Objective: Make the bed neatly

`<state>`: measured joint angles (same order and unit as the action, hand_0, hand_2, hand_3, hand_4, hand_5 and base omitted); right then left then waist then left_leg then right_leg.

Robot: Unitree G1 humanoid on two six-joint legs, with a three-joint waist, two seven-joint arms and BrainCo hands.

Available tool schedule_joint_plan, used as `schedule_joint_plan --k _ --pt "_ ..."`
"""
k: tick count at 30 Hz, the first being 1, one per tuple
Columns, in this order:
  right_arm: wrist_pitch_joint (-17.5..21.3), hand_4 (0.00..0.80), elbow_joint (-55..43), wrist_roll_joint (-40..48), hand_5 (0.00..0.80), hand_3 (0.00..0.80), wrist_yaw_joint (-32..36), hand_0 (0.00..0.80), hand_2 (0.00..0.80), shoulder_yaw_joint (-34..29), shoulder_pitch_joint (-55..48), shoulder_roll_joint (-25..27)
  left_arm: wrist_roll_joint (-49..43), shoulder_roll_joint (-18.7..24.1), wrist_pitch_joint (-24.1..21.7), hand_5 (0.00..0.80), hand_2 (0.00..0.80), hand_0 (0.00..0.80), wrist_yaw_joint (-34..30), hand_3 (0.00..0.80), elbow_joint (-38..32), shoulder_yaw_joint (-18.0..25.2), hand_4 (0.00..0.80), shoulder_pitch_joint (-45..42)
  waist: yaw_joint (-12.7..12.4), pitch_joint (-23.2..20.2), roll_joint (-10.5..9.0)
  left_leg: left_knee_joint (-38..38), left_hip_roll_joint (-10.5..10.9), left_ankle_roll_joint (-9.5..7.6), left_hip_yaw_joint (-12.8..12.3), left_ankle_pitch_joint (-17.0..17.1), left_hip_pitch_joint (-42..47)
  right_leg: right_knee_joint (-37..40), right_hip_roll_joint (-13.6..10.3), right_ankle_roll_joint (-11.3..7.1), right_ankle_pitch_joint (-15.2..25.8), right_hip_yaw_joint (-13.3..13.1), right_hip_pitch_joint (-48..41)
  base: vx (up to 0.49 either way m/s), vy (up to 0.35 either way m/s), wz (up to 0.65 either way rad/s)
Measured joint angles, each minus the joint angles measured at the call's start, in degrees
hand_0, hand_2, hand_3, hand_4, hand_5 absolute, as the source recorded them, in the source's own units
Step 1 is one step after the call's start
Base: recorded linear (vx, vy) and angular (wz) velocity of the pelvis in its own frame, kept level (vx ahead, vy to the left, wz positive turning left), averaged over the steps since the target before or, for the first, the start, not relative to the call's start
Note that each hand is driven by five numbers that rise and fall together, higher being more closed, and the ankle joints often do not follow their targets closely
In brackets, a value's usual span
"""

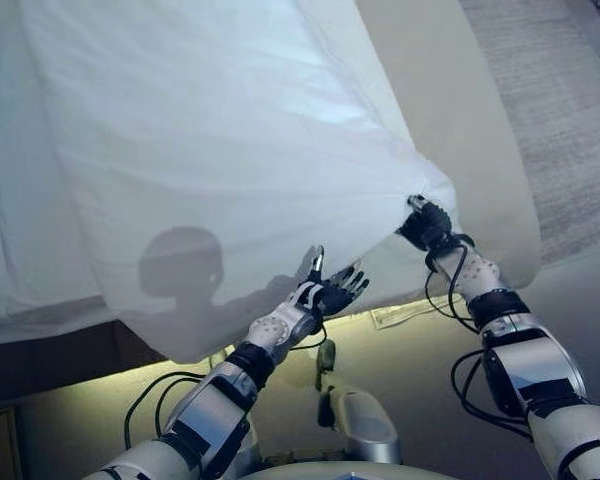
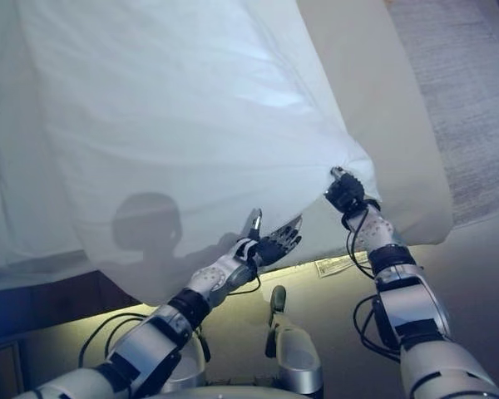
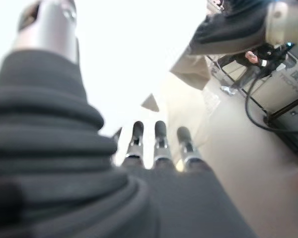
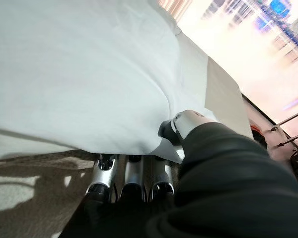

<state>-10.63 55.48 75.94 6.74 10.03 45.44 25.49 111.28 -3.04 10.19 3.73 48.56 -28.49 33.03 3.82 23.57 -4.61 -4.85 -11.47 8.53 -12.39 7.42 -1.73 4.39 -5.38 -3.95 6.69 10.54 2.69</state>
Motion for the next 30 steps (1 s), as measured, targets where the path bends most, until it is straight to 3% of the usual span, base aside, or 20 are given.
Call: schedule_joint_plan --k 10,22,29,30 --pt "-2.3 0.800 1.2 -2.2 0.800 0.800 0.9 0.800 0.800 0.2 1.3 0.0 0.3 -1.7 -5.8 0.000 0.000 0.000 -0.6 0.000 0.0 0.1 0.000 0.7 1.3 -1.6 2.48 0.0 0.0 -0.09 -0.6 0.0 1.2 -0.6 -0.1 -0.03 0.0 -0.8 -0.5 0.034 0.042 -0.03" --pt "-3.3 0.800 2.1 -2.3 0.800 0.800 1.1 0.800 0.800 1.4 1.6 0.0 0.3 -3.6 -14.9 0.000 0.000 0.000 -2.9 0.000 0.0 2.8 0.000 0.7 1.5 -2.3 2.55 0.0 0.0 -0.18 -0.9 0.0 1.3 -0.7 -0.2 -0.04 0.0 -0.6 -0.6 0.000 -0.004 0.00" --pt "-3.2 0.800 2.1 -2.3 0.800 0.800 1.0 0.800 0.800 1.4 1.6 0.0 0.4 -4.4 -17.8 0.000 0.000 0.000 -3.9 0.000 -0.2 4.1 0.000 0.6 1.4 -2.3 2.54 0.1 0.0 -0.21 -0.2 0.1 1.3 -0.6 -0.1 -0.04 0.0 -0.3 -0.9 -0.007 -0.045 0.03" --pt "-3.2 0.800 2.1 -2.3 0.800 0.800 1.1 0.800 0.800 1.4 1.6 0.0 0.4 -4.4 -18.3 0.060 0.060 0.060 -4.2 0.060 -0.3 4.3 0.060 0.6 1.4 -2.3 2.54 0.1 0.0 -0.21 -0.1 0.1 1.3 -0.6 -0.1 -0.04 0.0 -0.1 -1.0 0.005 -0.049 0.06"
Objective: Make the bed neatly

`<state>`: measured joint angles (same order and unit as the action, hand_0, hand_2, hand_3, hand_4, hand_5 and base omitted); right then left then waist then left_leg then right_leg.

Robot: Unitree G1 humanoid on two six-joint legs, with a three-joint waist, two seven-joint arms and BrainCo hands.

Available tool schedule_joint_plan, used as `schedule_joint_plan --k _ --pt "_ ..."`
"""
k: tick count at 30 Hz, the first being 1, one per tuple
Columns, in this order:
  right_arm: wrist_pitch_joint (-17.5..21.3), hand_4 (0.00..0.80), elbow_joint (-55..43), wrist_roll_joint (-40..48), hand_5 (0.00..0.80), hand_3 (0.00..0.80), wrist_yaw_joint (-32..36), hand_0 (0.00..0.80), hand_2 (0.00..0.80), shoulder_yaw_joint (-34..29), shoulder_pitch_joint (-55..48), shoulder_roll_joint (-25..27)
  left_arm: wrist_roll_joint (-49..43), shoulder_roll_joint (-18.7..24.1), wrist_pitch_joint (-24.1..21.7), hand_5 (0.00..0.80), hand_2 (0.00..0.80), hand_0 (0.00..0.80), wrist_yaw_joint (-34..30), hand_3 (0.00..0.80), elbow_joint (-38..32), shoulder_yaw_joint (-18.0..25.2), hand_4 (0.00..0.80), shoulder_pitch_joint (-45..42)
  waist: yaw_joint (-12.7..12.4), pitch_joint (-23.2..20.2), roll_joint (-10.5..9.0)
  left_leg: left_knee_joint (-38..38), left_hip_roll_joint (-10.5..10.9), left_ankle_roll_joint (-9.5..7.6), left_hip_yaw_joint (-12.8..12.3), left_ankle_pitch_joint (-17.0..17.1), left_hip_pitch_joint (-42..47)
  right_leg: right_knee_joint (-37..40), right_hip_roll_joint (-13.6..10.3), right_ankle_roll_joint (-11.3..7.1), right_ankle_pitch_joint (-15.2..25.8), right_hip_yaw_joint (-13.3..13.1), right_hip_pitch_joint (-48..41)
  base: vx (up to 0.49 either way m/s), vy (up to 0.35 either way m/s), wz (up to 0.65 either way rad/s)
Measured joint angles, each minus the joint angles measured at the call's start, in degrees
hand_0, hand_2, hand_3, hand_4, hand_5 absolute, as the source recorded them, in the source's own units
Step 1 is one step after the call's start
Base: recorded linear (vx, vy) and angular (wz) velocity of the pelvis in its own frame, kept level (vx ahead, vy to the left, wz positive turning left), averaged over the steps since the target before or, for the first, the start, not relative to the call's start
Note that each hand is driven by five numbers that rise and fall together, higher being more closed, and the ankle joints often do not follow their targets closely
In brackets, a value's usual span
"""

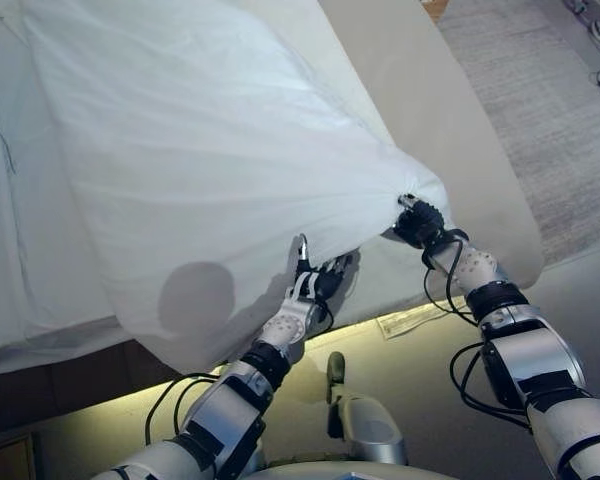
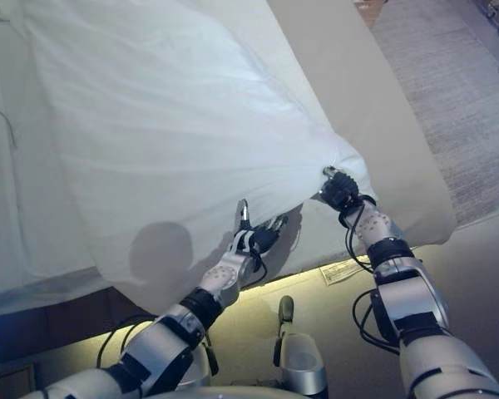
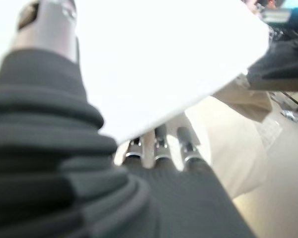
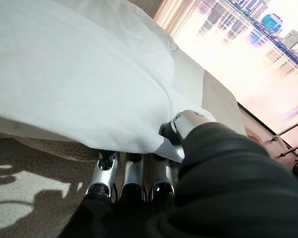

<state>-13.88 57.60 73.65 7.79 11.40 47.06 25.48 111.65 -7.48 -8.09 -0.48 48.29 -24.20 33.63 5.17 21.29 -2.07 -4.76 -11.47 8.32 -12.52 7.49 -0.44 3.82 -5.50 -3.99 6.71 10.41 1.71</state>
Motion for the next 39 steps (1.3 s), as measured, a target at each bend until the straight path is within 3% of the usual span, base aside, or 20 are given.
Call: schedule_joint_plan --k 1,2,3,6,7,16,22,23,24,32,39 --pt "0.0 0.800 0.0 0.0 0.800 0.800 0.0 0.800 0.800 0.0 0.0 0.0 0.0 0.0 -0.1 0.163 0.163 0.163 -0.3 0.163 0.0 0.6 0.163 0.0 0.0 0.0 -0.01 0.0 0.0 0.01 0.1 0.0 0.0 0.0 0.0 0.00 0.0 0.1 -0.1 0.006 -0.046 0.05" --pt "0.0 0.800 0.0 0.0 0.800 0.800 0.0 0.800 0.800 0.0 0.0 0.0 0.0 0.0 -0.4 0.204 0.204 0.204 -0.5 0.204 0.0 0.9 0.204 0.0 -0.2 0.0 -0.01 0.0 0.0 0.00 0.1 0.0 0.0 0.0 0.0 0.00 0.0 0.2 -0.1 0.004 -0.043 0.04" --pt "0.1 0.800 0.0 0.0 0.800 0.800 0.0 0.800 0.800 0.0 0.0 0.0 0.4 0.0 -0.8 0.461 0.461 0.461 -0.7 0.461 0.0 0.9 0.461 -0.1 -0.3 0.0 -0.01 0.0 0.0 0.00 0.1 0.0 0.0 0.0 0.0 0.00 0.0 0.2 -0.2 0.002 -0.039 0.03" --pt "0.2 0.800 0.0 0.0 0.800 0.800 0.0 0.800 0.800 0.0 0.0 0.0 0.5 0.0 -2.0 0.756 0.756 0.756 -0.7 0.756 0.0 1.0 0.756 -0.5 -0.6 -0.1 -0.14 0.1 -0.1 0.00 0.2 0.0 0.0 0.0 0.1 0.00 0.0 0.3 -0.2 0.003 -0.036 0.01" --pt "0.2 0.800 0.0 0.0 0.800 0.800 0.0 0.800 0.800 0.0 -0.1 0.0 0.5 0.0 -2.2 0.800 0.800 0.800 -0.7 0.800 0.0 1.0 0.800 -0.5 -0.8 -0.1 -0.20 0.1 -0.1 0.00 0.2 0.0 0.0 0.0 0.1 0.00 0.0 0.3 -0.3 0.009 -0.031 0.00" --pt "0.2 0.800 0.0 0.1 0.800 0.800 0.5 0.800 0.800 0.0 -2.1 -2.0 0.5 -0.2 -2.9 0.800 0.800 0.800 -0.7 0.800 0.0 1.2 0.800 -0.9 -1.5 -2.2 -2.38 0.1 -0.2 0.01 0.4 0.0 0.0 0.3 0.2 0.01 0.0 0.6 -0.6 0.000 0.000 0.00" --pt "0.2 0.775 0.0 0.1 0.775 0.775 0.6 0.775 0.775 0.0 -2.7 -2.4 0.5 -0.3 -3.5 0.800 0.800 0.800 -0.7 0.800 0.0 1.2 0.800 -1.6 -1.6 -2.3 -2.47 0.2 -0.2 0.01 0.7 0.0 0.0 0.4 0.2 0.01 0.0 0.9 -0.8 0.000 0.000 0.00" --pt "0.2 0.198 0.0 0.1 0.198 0.198 0.8 0.198 0.198 0.0 -3.0 -2.4 0.5 -0.3 -3.5 0.800 0.800 0.800 -0.7 0.800 0.0 1.2 0.800 -1.8 -1.6 -2.3 -2.47 0.2 -0.2 0.01 0.8 0.0 0.0 0.4 0.2 0.01 0.0 1.0 -0.8 -0.011 -0.006 0.03" --pt "0.1 0.000 0.0 0.1 0.000 0.000 0.9 0.000 0.000 0.0 -3.4 -2.4 0.5 -0.1 -3.5 0.800 0.800 0.800 -0.7 0.800 0.0 1.2 0.800 -2.1 -1.6 -2.3 -2.47 0.2 -0.2 0.01 0.9 0.0 0.0 0.5 0.2 0.01 0.0 1.1 -0.9 -0.007 -0.003 0.04" --pt "-0.5 0.000 4.3 -5.6 0.000 0.000 0.8 0.000 0.000 -2.3 -7.7 0.6 0.5 5.8 -3.2 0.800 0.800 0.800 -0.7 0.800 2.9 8.6 0.800 -7.2 -2.4 -4.2 -1.62 0.1 -0.3 0.00 1.8 0.0 0.0 1.1 0.4 0.09 -0.1 1.8 -1.7 0.013 -0.007 0.04" --pt "-0.5 0.000 9.0 -7.5 0.000 0.000 2.2 0.000 0.000 -9.2 -12.6 7.2 -8.4 15.0 4.6 0.800 0.800 0.800 -0.8 0.800 11.1 23.5 0.800 -12.0 -4.7 -5.9 -0.13 -0.1 -0.4 -0.07 3.5 -0.1 0.8 1.2 0.5 0.22 -0.5 3.8 -3.6 0.037 0.023 0.13"
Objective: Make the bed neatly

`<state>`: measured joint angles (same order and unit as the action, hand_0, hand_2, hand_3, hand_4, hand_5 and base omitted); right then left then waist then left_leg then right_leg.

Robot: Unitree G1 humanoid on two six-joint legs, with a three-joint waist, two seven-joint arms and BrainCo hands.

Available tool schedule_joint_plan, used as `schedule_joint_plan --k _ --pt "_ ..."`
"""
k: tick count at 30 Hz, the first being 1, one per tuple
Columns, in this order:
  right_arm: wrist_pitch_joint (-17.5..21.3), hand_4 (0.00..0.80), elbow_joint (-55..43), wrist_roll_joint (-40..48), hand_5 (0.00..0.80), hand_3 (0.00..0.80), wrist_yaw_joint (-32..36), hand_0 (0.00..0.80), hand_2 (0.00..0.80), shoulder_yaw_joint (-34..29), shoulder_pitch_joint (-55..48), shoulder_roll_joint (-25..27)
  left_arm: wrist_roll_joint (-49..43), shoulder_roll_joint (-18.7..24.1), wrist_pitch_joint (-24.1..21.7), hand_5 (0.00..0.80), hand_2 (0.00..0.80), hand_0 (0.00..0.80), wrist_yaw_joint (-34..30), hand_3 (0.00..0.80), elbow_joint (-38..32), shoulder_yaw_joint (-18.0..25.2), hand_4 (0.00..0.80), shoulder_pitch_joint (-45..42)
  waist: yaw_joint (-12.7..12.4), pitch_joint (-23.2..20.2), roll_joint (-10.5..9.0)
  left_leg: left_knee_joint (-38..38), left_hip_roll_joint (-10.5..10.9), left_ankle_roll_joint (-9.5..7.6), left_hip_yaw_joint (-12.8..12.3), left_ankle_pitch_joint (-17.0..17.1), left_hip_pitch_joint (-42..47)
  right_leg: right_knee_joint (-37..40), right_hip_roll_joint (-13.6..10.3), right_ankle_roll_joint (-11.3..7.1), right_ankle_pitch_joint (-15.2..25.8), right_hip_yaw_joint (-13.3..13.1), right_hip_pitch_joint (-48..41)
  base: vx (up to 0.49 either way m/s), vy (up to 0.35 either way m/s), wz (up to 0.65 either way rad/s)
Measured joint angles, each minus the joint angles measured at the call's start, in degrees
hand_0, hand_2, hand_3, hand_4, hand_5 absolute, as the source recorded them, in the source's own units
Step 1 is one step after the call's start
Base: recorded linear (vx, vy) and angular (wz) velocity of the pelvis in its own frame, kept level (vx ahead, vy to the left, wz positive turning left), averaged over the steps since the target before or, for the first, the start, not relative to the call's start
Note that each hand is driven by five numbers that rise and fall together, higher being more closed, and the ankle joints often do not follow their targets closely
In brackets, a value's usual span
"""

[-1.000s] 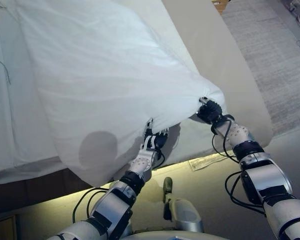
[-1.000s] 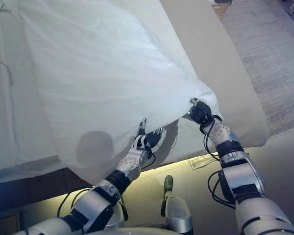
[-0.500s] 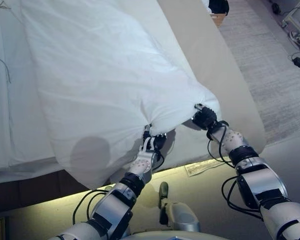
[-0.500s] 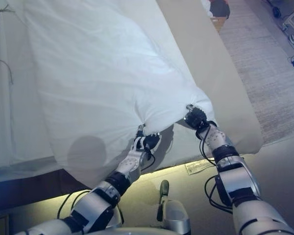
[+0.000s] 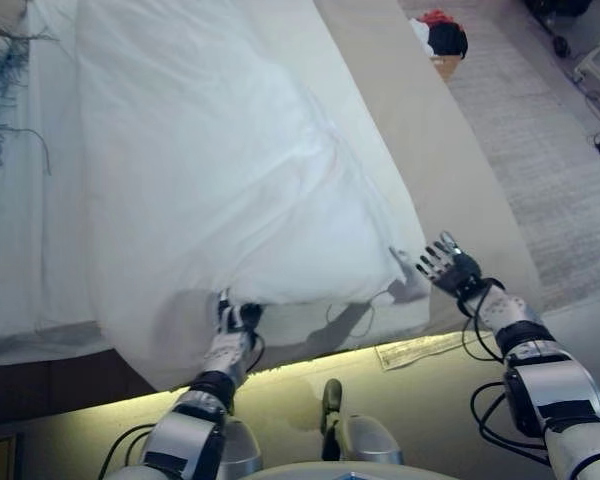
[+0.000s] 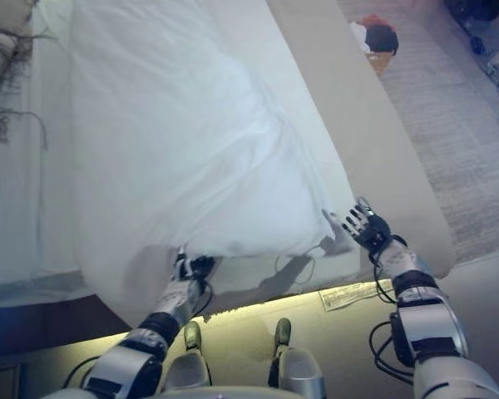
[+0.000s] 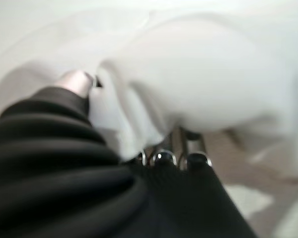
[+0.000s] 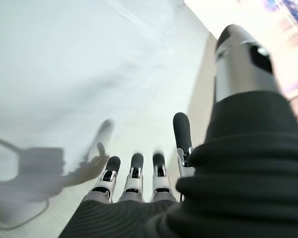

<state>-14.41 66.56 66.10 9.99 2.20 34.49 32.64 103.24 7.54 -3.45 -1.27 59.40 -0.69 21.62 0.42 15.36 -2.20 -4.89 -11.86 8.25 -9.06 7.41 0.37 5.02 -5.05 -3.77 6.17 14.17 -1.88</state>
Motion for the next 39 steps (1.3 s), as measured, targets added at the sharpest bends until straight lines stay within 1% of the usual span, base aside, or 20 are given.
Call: schedule_joint_plan --k 2,4,6,8,10,12,17,19,21,26,28,30,31,32,33,34,35,37,38,39 --pt "0.0 0.000 0.9 -1.1 0.000 0.000 0.6 0.000 0.000 -1.1 -1.3 0.4 -3.7 2.6 2.6 0.800 0.800 0.800 -0.8 0.800 2.1 2.6 0.800 -1.7 -0.4 -1.4 0.87 0.0 0.0 0.02 0.4 0.0 -0.1 0.0 0.0 0.00 -0.2 0.4 -0.1 0.029 0.098 0.09" --pt "0.0 0.000 1.7 -1.8 0.000 0.000 0.9 0.000 0.000 -1.6 -2.1 1.0 -6.9 4.4 5.5 0.800 0.800 0.800 -1.9 0.800 3.8 4.4 0.800 -2.5 -1.5 -2.2 2.01 0.0 0.1 0.02 0.6 0.0 -0.1 0.1 -0.1 -0.02 -0.2 0.6 -0.3 0.037 0.123 0.08" --pt "-0.1 0.000 2.5 -2.7 0.000 0.000 1.1 0.000 0.000 -1.6 -2.5 1.2 -10.0 6.5 8.4 0.800 0.800 0.800 -3.6 0.800 5.5 5.4 0.800 -3.4 -1.7 -2.8 3.03 0.0 0.3 0.04 1.4 0.0 -0.1 0.0 -0.2 -0.13 -0.4 1.4 -0.8 0.040 0.136 0.17" --pt "-0.1 0.000 2.5 -3.4 0.000 0.000 1.2 0.000 0.000 -1.6 -3.1 1.6 -12.8 7.9 10.4 0.800 0.800 0.800 -5.1 0.800 6.8 6.5 0.800 -3.9 -1.9 -3.6 3.65 0.0 0.4 0.06 1.6 0.0 -0.2 0.0 -0.4 -0.22 -0.5 1.8 -1.0 0.045 0.170 0.10" --pt "-0.1 0.000 2.6 -3.9 0.000 0.000 1.3 0.000 0.000 -1.6 -3.6 2.1 -15.3 8.5 11.9 0.800 0.800 0.800 -6.2 0.800 7.1 6.6 0.800 -4.4 -2.9 -4.0 4.16 0.0 0.5 0.12 1.7 0.1 -0.1 0.0 -0.5 -0.23 -0.5 1.9 -1.1 0.035 0.173 0.04" --pt "-0.1 0.000 2.6 -4.3 0.000 0.000 1.6 0.000 0.000 -1.6 -3.6 2.1 -17.6 8.8 13.1 0.800 0.800 0.800 -6.8 0.800 7.4 7.0 0.800 -5.3 -2.9 -4.3 4.52 0.0 0.8 0.10 2.2 0.1 0.1 0.0 -0.6 -0.40 -0.6 2.2 -1.5 0.016 0.176 0.09" --pt "0.0 0.000 2.7 -5.5 0.000 0.000 2.0 0.000 0.000 -1.8 -3.6 2.2 -23.1 9.5 14.6 0.800 0.800 0.800 -7.8 0.800 10.6 10.3 0.800 -6.6 -3.1 -5.5 5.47 -0.1 1.7 -0.04 2.9 0.0 0.2 0.1 -1.5 -0.84 -0.9 2.8 -2.1 0.020 0.219 0.08" --pt "0.0 0.000 2.8 -5.9 0.000 0.000 1.9 0.000 0.000 -1.8 -3.8 2.3 -24.0 10.3 15.4 0.800 0.800 0.800 -7.8 0.800 12.1 12.2 0.800 -7.3 -3.0 -5.7 5.92 -0.1 2.3 -0.26 2.9 0.1 1.1 0.0 -2.1 -1.22 -1.0 2.8 -3.0 0.048 0.262 0.03" --pt "0.2 0.000 2.9 -6.0 0.000 0.000 1.9 0.000 0.000 -2.4 -4.8 2.3 -25.2 11.0 15.7 0.800 0.800 0.800 -8.0 0.800 13.0 13.6 0.800 -8.2 -3.0 -6.1 6.43 0.0 3.1 -0.85 2.9 -0.6 2.5 0.0 -2.9 -1.84 -1.6 3.0 -4.5 0.095 0.272 0.07" --pt "0.8 0.000 3.7 -7.1 0.000 0.000 1.8 0.000 0.000 -6.0 -8.7 3.1 -28.4 11.7 16.8 0.800 0.800 0.800 -9.4 0.800 14.2 15.8 0.800 -10.6 -3.1 -6.9 7.64 0.0 6.6 -2.38 2.7 -2.1 4.8 -0.2 -6.1 -3.73 -1.9 3.6 -7.0 0.024 0.284 0.06" --pt "0.9 0.000 4.9 -7.7 0.000 0.000 1.7 0.000 0.000 -6.1 -9.7 3.5 -29.0 12.4 17.9 0.800 0.800 0.800 -9.4 0.800 14.2 17.4 0.800 -11.1 -3.0 -6.8 7.80 0.3 7.7 -3.55 2.6 -2.8 5.1 -2.9 -7.5 -4.33 -2.9 4.3 -6.8 -0.082 0.277 0.02" --pt "0.9 0.000 5.5 -8.0 0.000 0.000 1.6 0.000 0.000 -6.0 -10.1 3.6 -28.9 13.6 17.9 0.800 0.800 0.800 -9.3 0.800 14.2 17.8 0.800 -11.3 -3.1 -6.7 7.89 0.0 8.2 -4.12 2.2 -3.0 5.9 -7.6 -8.3 -4.25 -4.3 5.1 -5.0 -0.099 0.128 -0.08" --pt "0.9 0.000 5.5 -8.0 0.000 0.000 1.7 0.000 0.000 -6.0 -10.0 3.6 -28.9 14.5 17.8 0.800 0.800 0.800 -9.3 0.800 14.1 17.7 0.800 -11.3 -3.4 -6.6 7.52 0.1 8.3 -4.26 1.9 -3.1 6.0 -10.3 -8.7 -4.28 -5.6 5.7 -3.5 -0.137 0.039 -0.12" --pt "0.9 0.000 5.7 -8.0 0.000 0.000 1.8 0.000 0.000 -6.0 -10.1 3.6 -28.9 15.8 17.7 0.800 0.800 0.800 -9.3 0.800 14.0 17.7 0.800 -11.2 -3.5 -6.2 6.53 0.3 8.5 -4.10 2.1 -3.0 5.6 -12.6 -8.6 -4.51 -8.0 5.5 -2.5 -0.191 0.040 0.07" --pt "1.0 0.000 5.9 -8.0 0.000 0.000 1.9 0.000 0.000 -6.0 -10.1 4.0 -28.9 16.5 17.7 0.800 0.800 0.800 -9.3 0.800 13.8 17.7 0.800 -11.1 -3.0 -6.2 6.23 0.9 8.2 -4.18 3.1 -3.0 4.3 -15.5 -7.5 -4.62 -10.9 5.0 -1.2 -0.261 0.004 0.33" --pt "1.0 0.000 6.0 -8.0 0.000 0.000 2.0 0.000 0.000 -6.0 -10.2 4.4 -28.9 17.2 17.7 0.800 0.800 0.800 -9.3 0.800 13.5 17.7 0.800 -10.5 -2.8 -6.0 5.97 1.7 7.9 -3.45 4.2 -2.4 2.7 -18.1 -5.7 -2.46 -13.6 4.1 0.4 -0.367 -0.040 0.53" --pt "1.2 0.000 6.0 -8.0 0.000 0.000 2.1 0.000 0.000 -6.0 -10.0 5.3 -28.9 17.5 17.7 0.800 0.800 0.800 -9.3 0.800 13.4 17.6 0.800 -9.5 -3.0 -5.8 5.50 3.1 7.4 -3.17 5.2 -2.3 0.9 -18.6 -4.7 -1.48 -13.9 3.3 1.5 -0.410 -0.079 0.41" --pt "1.8 0.000 6.0 -8.0 0.000 0.000 2.4 0.000 0.000 -6.0 -7.8 7.2 -28.9 17.9 17.8 0.800 0.800 0.800 -9.3 0.800 13.2 17.4 0.800 -7.2 -4.4 -4.8 6.27 6.1 6.2 -2.57 5.6 -2.3 -3.5 -18.8 -3.5 -0.08 -13.5 3.6 4.7 -0.418 -0.069 0.16" --pt "2.1 0.000 6.0 -7.9 0.000 0.000 2.4 0.000 0.000 -6.0 -6.5 8.3 -28.9 17.9 17.8 0.800 0.800 0.800 -9.4 0.800 13.2 17.4 0.800 -5.8 -4.5 -3.5 6.78 8.2 5.9 -2.51 5.6 -2.3 -5.8 -19.0 -3.2 0.36 -13.2 4.2 5.5 -0.380 -0.088 0.19" --pt "2.7 0.000 6.0 -7.9 0.000 0.000 2.4 0.000 0.000 -5.9 -5.0 9.0 -28.8 18.0 17.7 0.800 0.800 0.800 -9.6 0.800 13.0 17.4 0.800 -4.3 -4.5 -2.0 7.26 10.3 5.6 -2.53 4.8 -2.3 -7.9 -20.0 -3.1 0.69 -13.1 4.8 6.6 -0.378 -0.113 0.25"
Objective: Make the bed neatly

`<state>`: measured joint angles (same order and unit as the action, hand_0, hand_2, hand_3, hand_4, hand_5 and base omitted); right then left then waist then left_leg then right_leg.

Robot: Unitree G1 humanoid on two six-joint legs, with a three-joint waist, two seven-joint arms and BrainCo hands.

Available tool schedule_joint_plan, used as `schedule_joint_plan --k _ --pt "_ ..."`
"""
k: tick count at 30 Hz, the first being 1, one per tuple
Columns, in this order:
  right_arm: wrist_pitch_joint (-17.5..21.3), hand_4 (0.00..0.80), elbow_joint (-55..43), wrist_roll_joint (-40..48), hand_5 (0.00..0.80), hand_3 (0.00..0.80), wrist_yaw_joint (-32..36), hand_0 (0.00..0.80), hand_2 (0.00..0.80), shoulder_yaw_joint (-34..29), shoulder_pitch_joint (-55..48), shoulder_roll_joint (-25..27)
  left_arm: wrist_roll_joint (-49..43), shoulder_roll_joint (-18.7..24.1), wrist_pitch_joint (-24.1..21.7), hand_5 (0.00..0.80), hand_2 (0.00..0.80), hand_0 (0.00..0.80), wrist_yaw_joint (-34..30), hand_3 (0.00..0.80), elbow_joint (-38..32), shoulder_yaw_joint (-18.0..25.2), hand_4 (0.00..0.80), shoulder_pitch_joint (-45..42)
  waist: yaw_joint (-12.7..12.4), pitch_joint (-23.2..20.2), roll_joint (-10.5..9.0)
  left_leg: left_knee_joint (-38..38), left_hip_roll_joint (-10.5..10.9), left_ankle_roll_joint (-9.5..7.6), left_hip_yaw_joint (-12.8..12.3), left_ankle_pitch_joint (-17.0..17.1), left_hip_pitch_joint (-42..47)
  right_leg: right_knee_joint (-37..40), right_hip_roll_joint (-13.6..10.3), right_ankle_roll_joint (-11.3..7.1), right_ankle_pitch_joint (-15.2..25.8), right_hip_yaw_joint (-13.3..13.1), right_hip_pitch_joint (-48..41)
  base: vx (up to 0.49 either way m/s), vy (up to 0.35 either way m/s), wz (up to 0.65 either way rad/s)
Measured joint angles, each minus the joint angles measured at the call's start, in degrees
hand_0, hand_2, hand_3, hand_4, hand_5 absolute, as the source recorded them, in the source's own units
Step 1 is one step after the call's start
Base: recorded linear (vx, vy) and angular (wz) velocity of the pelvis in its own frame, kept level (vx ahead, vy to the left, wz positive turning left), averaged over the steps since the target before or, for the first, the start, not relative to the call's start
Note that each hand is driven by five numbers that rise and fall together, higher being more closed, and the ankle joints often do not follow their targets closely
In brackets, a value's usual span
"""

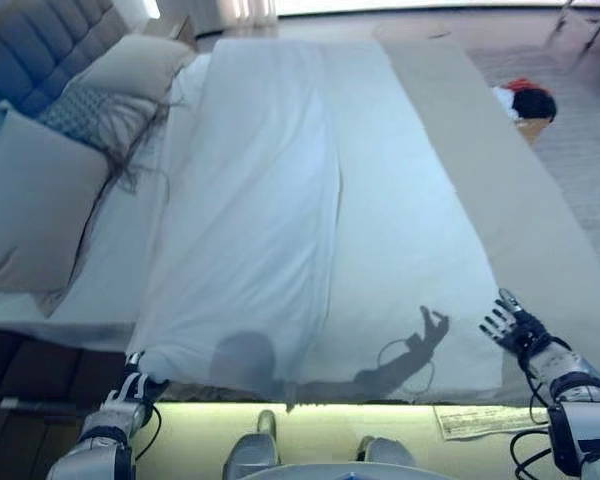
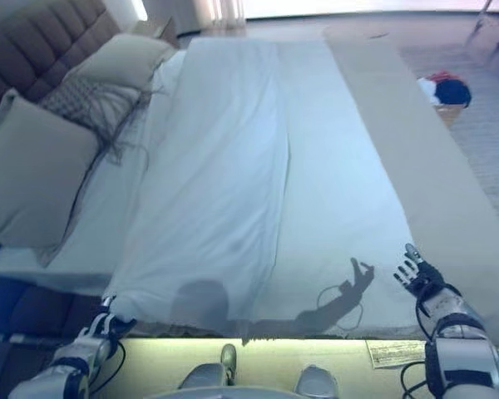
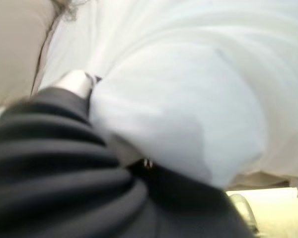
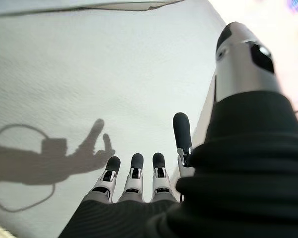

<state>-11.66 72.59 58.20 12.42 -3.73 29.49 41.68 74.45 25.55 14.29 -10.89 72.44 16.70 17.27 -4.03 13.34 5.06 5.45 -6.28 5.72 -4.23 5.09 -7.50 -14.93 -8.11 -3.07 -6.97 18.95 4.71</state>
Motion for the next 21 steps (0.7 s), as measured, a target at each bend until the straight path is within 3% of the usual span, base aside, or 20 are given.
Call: schedule_joint_plan --k 3,4,8,9,11,13,15,17,19,21 --pt "1.2 0.000 0.0 1.2 0.000 0.000 0.8 0.000 0.000 0.0 3.9 1.5 0.7 1.9 -0.1 0.800 0.800 0.800 0.0 0.800 -0.1 -0.3 0.800 5.5 0.3 3.8 0.42 3.0 -1.3 -0.87 -5.2 2.0 -6.0 -6.1 -0.2 1.40 -2.7 1.0 5.5 -0.267 -0.122 0.37" --pt "1.4 0.000 0.0 1.6 0.000 0.000 1.0 0.000 0.000 0.0 4.2 1.5 0.9 2.8 -0.1 0.800 0.800 0.800 0.2 0.800 -0.4 -0.3 0.800 7.7 0.3 5.5 -0.04 3.5 -1.7 -0.72 -5.8 3.1 -7.0 -8.0 -0.8 2.77 -4.4 0.8 6.6 -0.128 -0.026 0.42" --pt "1.2 0.000 0.2 2.1 0.000 0.000 2.6 0.000 0.000 0.0 5.4 0.6 1.1 5.4 -0.9 0.800 0.800 0.800 1.6 0.800 -1.1 -0.2 0.800 8.6 0.3 7.6 -2.16 4.5 -3.5 0.52 -4.8 3.2 -6.8 -13.0 -1.6 5.26 -6.8 0.3 8.6 -0.052 0.128 -0.08" --pt "1.1 0.000 0.2 2.1 0.000 0.000 2.8 0.000 0.000 0.1 5.3 0.3 1.1 6.6 -1.4 0.800 0.800 0.800 2.4 0.800 -1.0 -0.2 0.800 7.9 0.3 8.2 -3.09 6.8 -4.6 0.43 -4.8 1.3 -6.6 -13.3 -1.9 5.30 -6.9 -0.3 8.4 -0.057 0.263 -0.38" --pt "0.9 0.000 0.3 2.0 0.000 0.000 3.2 0.000 0.000 0.1 4.9 0.3 1.0 8.1 -2.4 0.800 0.800 0.800 2.9 0.800 0.7 0.5 0.800 5.9 1.6 8.3 -3.71 8.5 -7.0 3.38 -2.8 -1.2 -4.4 -13.2 -2.1 4.79 -6.2 -0.3 7.6 -0.042 0.263 -0.40" --pt "0.8 0.000 0.2 1.7 0.000 0.000 3.2 0.000 0.000 0.1 4.6 0.3 0.8 8.3 -2.8 0.800 0.800 0.800 3.0 0.800 1.2 0.9 0.800 4.2 1.9 8.2 -3.39 6.0 -8.3 3.71 -2.5 -1.3 -0.8 -13.4 -2.7 4.20 -6.1 -0.4 7.4 -0.018 0.282 -0.41" --pt "0.2 0.000 0.1 1.3 0.000 0.000 3.1 0.000 0.000 0.1 3.5 0.6 0.6 8.2 -2.8 0.800 0.800 0.800 3.0 0.800 0.9 0.9 0.800 3.8 2.2 8.0 -2.68 3.4 -7.3 4.00 -3.7 -0.7 1.4 -13.8 -3.4 2.37 -5.8 -0.3 7.2 -0.034 0.301 -0.04" --pt "-0.9 0.000 0.1 0.9 0.000 0.000 2.3 0.000 0.000 0.0 3.6 1.2 0.6 7.9 -2.8 0.800 0.800 0.800 3.0 0.800 -1.3 0.8 0.800 3.8 2.4 7.8 -2.18 1.5 -5.5 3.91 -3.4 -0.7 2.1 -12.8 -5.1 0.93 -4.9 0.2 6.9 -0.071 0.286 0.29" --pt "-1.2 0.000 0.1 0.8 0.000 0.000 2.1 0.000 0.000 -0.1 4.5 2.0 0.7 7.4 -2.8 0.800 0.800 0.800 3.1 0.800 -2.8 0.3 0.800 3.8 2.6 7.3 -0.62 -0.7 -3.9 3.89 -3.5 -0.7 3.2 -12.3 -6.6 -0.21 -4.4 0.2 6.4 -0.049 0.259 0.24" --pt "-1.4 0.000 0.1 0.3 0.000 0.000 2.3 0.000 0.000 -0.1 5.0 2.2 0.7 7.1 -2.8 0.800 0.800 0.800 3.3 0.800 -2.9 0.1 0.800 3.6 3.1 6.4 0.98 -2.5 -2.5 2.81 -3.6 0.0 4.0 -11.8 -8.0 -0.90 -4.1 0.1 6.0 -0.034 0.249 0.16"
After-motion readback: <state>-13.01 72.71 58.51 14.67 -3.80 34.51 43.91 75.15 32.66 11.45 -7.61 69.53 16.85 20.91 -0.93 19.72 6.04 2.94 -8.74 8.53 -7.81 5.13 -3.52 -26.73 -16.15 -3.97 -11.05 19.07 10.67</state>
